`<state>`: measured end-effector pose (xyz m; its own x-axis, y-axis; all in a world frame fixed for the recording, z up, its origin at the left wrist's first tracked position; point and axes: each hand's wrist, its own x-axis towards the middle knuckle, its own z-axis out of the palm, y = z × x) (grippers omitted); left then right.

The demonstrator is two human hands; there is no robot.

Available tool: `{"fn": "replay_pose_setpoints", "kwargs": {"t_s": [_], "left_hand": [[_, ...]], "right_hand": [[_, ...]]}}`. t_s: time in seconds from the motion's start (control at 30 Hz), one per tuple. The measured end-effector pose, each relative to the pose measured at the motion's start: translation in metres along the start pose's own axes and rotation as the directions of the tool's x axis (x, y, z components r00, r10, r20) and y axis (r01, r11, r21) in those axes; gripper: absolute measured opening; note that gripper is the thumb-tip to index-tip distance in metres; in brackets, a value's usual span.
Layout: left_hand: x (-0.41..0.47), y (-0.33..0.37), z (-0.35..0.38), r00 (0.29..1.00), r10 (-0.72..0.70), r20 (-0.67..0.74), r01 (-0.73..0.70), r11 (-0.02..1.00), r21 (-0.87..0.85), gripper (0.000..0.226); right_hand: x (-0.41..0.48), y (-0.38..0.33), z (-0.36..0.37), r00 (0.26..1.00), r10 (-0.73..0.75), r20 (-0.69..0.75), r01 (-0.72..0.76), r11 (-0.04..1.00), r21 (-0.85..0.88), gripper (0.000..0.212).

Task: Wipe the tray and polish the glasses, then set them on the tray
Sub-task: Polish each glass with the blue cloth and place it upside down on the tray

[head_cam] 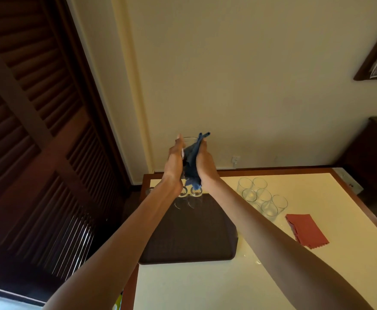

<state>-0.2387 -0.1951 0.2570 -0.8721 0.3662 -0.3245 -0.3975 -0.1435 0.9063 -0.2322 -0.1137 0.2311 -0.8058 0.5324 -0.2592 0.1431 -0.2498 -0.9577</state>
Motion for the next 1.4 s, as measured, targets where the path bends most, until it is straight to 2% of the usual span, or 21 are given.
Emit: {"fn": "replay_pose_setpoints", "kwargs": {"t_s": [0.07, 0.17, 0.2, 0.27, 0.33, 0.43, 0.5, 0.6, 0.67, 0.73, 0.83, 0.93, 1.0, 1.1, 1.17, 1.23, 1.3, 1.33, 1.4], "left_hand": [[0.003, 0.003, -0.001, 1.0, -0.007, -0.009, 0.007, 1.0, 0.015, 0.064], [0.007, 0.005, -0.005, 0.999, -0.011, -0.035, 0.013, 0.999, 0.051, 0.087], [0.006, 0.005, -0.004, 0.998, -0.017, -0.054, 0.02, 0.998, 0.052, 0.086], [0.003, 0.003, -0.003, 0.998, -0.018, -0.053, 0.019, 1.0, 0.018, 0.072], [0.003, -0.001, 0.001, 0.999, -0.033, 0.0, 0.033, 0.999, -0.036, 0.061], [-0.001, -0.004, 0.009, 1.0, -0.027, 0.008, 0.027, 0.999, -0.022, 0.06], [-0.004, 0.0, 0.016, 1.0, 0.006, -0.013, -0.005, 1.0, 0.021, 0.064], [0.001, 0.004, 0.025, 1.0, 0.0, -0.021, 0.002, 0.998, 0.06, 0.085], [0.013, -0.001, 0.022, 0.999, -0.028, -0.043, 0.032, 0.997, 0.072, 0.1], [0.007, 0.002, 0.021, 0.999, -0.022, -0.044, 0.026, 0.996, 0.085, 0.085], [0.002, 0.001, 0.018, 0.999, -0.004, -0.043, 0.007, 0.998, 0.061, 0.057], [-0.001, -0.002, 0.019, 1.0, -0.009, -0.019, 0.009, 1.0, 0.017, 0.051], [-0.005, -0.001, 0.021, 1.0, 0.006, -0.003, -0.006, 1.0, 0.003, 0.046], [-0.012, 0.004, 0.025, 1.0, 0.015, -0.006, -0.015, 0.999, 0.036, 0.047], [-0.015, 0.006, 0.028, 0.998, 0.022, -0.059, -0.018, 0.998, 0.054, 0.048], [-0.004, 0.002, 0.025, 0.994, 0.029, -0.106, -0.022, 0.997, 0.071, 0.066], [0.019, -0.009, 0.018, 0.99, -0.005, -0.141, 0.009, 1.0, 0.024, 0.097], [0.015, -0.007, 0.016, 0.988, -0.027, -0.154, 0.03, 0.999, 0.018, 0.103], [-0.005, 0.003, 0.016, 0.991, -0.015, -0.134, 0.023, 0.998, 0.057, 0.084]], "right_hand": [[-0.009, 0.006, 0.0, 1.0, 0.009, 0.005, -0.008, 0.999, -0.043, 0.058], [-0.036, 0.014, -0.003, 0.979, -0.199, 0.036, 0.202, 0.953, -0.228, 0.054], [-0.041, 0.017, -0.003, 0.954, -0.295, 0.045, 0.295, 0.911, -0.289, 0.049], [-0.046, 0.014, -0.005, 0.885, -0.462, 0.053, 0.455, 0.836, -0.306, 0.038], [-0.041, 0.002, -0.006, 0.849, -0.528, 0.034, 0.513, 0.806, -0.297, 0.038], [-0.026, -0.016, -0.015, 0.904, -0.426, -0.043, 0.389, 0.859, -0.332, 0.05], [-0.013, -0.022, -0.022, 0.949, -0.31, -0.062, 0.288, 0.93, -0.229, 0.061], [-0.005, -0.023, -0.021, 0.994, -0.098, -0.045, 0.092, 0.989, -0.12, 0.068], [-0.011, -0.019, -0.023, 0.999, -0.033, -0.026, 0.028, 0.983, -0.181, 0.071], [-0.022, -0.01, -0.024, 0.997, -0.073, 0.017, 0.075, 0.957, -0.28, 0.073], [-0.038, 0.004, -0.024, 0.958, -0.281, 0.052, 0.282, 0.904, -0.322, 0.049], [-0.035, 0.003, -0.023, 0.87, -0.49, 0.058, 0.483, 0.821, -0.303, 0.035], [-0.03, -0.004, -0.025, 0.848, -0.529, 0.029, 0.509, 0.797, -0.325, 0.038], [-0.014, -0.014, -0.03, 0.928, -0.371, -0.019, 0.353, 0.898, -0.263, 0.055], [-0.005, -0.021, -0.028, 0.986, -0.165, -0.028, 0.16, 0.978, -0.134, 0.066], [-0.005, -0.019, -0.02, 1.0, 0.028, -0.008, -0.028, 1.0, -0.002, 0.069], [-0.014, -0.011, -0.017, 0.997, 0.078, 0.027, -0.077, 0.996, -0.049, 0.07], [-0.022, -0.007, -0.018, 0.996, 0.073, 0.046, -0.067, 0.99, -0.121, 0.071], [-0.038, 0.002, -0.018, 0.995, 0.003, 0.098, 0.021, 0.97, -0.24, 0.071]]}}
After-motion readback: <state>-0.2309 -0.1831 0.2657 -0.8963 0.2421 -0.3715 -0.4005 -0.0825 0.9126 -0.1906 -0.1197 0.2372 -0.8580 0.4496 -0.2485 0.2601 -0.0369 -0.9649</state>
